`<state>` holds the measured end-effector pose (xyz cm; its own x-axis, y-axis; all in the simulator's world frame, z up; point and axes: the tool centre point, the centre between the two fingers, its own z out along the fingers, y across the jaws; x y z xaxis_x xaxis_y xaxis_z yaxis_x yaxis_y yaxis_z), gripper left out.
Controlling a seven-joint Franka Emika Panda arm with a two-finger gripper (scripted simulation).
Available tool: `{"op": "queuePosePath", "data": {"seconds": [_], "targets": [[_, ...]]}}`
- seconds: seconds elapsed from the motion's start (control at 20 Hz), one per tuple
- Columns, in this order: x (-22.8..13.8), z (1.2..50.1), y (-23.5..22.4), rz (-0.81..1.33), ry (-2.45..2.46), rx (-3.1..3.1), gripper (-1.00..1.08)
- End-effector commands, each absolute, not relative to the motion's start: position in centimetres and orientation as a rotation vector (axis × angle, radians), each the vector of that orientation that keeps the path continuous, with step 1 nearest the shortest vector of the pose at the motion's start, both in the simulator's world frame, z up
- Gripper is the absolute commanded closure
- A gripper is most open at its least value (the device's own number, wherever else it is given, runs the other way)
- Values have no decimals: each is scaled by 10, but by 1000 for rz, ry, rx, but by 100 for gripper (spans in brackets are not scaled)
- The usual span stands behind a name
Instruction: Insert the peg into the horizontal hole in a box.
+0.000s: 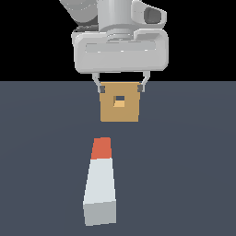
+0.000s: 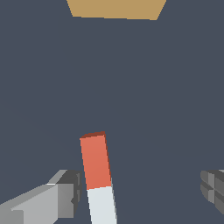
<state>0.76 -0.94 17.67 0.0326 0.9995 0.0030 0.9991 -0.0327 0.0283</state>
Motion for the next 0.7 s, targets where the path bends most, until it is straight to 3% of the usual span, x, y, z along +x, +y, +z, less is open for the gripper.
{"op": "queuePosePath", "data": {"seconds": [0.0,0.65], "targets": [[8,177,-9,34,2172,2244,-92],[-7,145,-50,24,2223,2202,-92]]}}
